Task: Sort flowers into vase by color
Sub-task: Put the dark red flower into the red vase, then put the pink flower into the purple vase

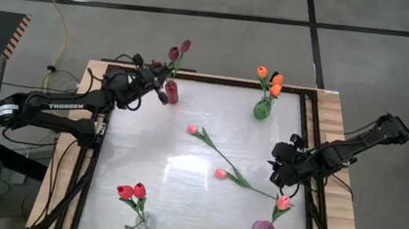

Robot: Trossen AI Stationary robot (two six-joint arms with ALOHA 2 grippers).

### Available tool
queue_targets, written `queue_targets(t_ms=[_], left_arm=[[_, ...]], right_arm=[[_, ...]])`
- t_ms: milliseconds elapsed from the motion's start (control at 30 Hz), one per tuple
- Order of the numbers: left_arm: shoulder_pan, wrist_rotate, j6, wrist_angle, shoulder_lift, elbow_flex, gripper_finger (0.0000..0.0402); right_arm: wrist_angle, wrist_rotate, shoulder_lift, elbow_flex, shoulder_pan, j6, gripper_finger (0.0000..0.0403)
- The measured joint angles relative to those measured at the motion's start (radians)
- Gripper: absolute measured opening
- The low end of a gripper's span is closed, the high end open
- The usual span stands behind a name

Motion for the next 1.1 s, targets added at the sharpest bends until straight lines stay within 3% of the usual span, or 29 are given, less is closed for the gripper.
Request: queue_targets(t_ms=[667, 933, 1100], left_arm=[[-0.002, -0.051, -0.017, -0.130, -0.012, 0.001, 0.0149], [-0.002, -0.062, -0.016, -0.257, -0.106, 0.002, 0.0162], [-0.003, 0.017, -0.039, -0.336, -0.176, 0.002, 0.0162]], right_arm=[[0.000, -0.001, 0.000, 0.000, 0.000, 0.000, 0.0195], [0.000, -0.002, 0.000, 0.000, 0.000, 0.000, 0.0195], [0.006, -0.002, 0.000, 0.000, 0.000, 0.000, 0.0195]])
